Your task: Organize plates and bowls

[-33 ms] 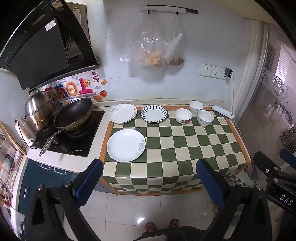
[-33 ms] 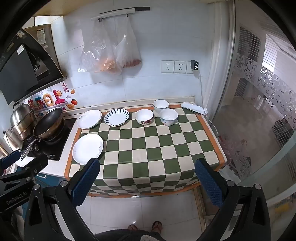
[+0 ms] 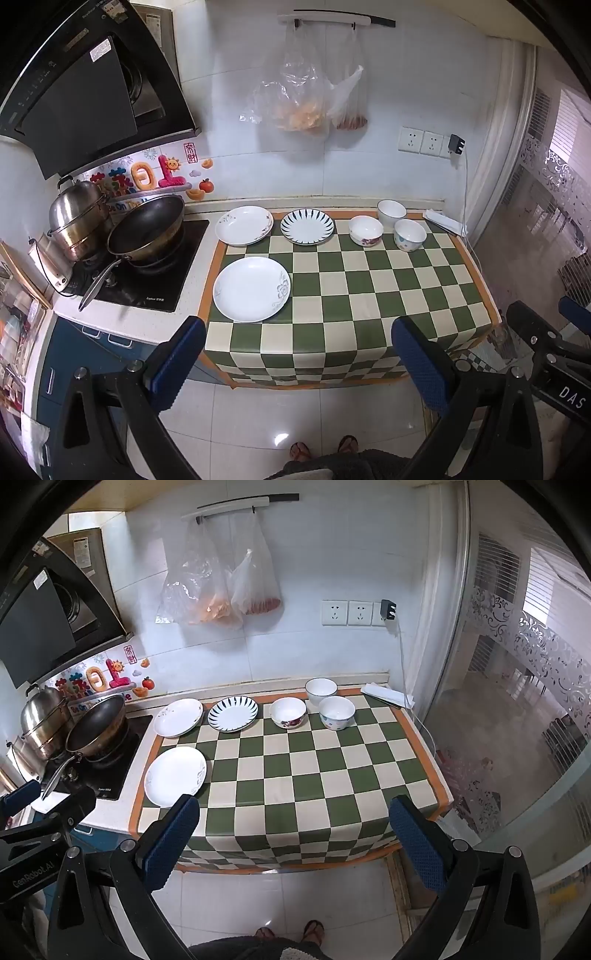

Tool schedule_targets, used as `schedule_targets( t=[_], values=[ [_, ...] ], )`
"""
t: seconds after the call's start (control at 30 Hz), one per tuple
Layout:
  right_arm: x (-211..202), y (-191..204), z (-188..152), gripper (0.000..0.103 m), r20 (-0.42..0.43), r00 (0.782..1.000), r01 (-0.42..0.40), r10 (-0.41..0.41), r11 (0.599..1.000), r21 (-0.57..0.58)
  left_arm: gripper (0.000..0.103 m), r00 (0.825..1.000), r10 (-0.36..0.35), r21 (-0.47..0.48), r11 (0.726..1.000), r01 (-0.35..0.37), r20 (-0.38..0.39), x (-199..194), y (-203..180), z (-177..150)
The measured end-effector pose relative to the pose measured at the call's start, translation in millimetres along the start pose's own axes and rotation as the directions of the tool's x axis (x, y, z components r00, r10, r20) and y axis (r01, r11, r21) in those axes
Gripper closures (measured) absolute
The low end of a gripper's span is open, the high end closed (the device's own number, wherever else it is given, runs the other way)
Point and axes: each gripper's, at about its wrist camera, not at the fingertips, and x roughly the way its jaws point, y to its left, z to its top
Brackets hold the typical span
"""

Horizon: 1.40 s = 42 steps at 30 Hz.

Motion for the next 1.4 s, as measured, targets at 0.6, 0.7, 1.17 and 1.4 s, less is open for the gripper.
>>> schedule_targets(
  t=[0.6,0.7,1.17,1.4],
  values=[
    [1.9,-6.1,1.4,0.000,0.001,1.000,-0.023,0.023,1.000,0.019,0.000,1.000,0.004,0.000,1.000,-0.004,0.006,-2.2,1.7,-5.3],
    [7.5,-3.1,1.7,0.000,-0.003,1.000,-0.024,0.024,1.000,0.016,0.000,1.000,0.006,0.001,1.000,-0.006,0.005,-1.9,0.7,-4.3],
    [5.2,-0.5,5.9,0.000,-0.001,1.000,-0.027,0.027,0.999,0.017,0.000,1.000,0.007,0.003,1.000,-0.007,0.010,-1.0,-0.4,-0.4],
    [5.1,-1.5,5.7,0.000,-0.002,1.000,-0.029,0.029,0.999,0.019,0.000,1.000,0.008,0.004,1.000,-0.008,0.011,-1.0,-0.6,-1.4]
  ],
)
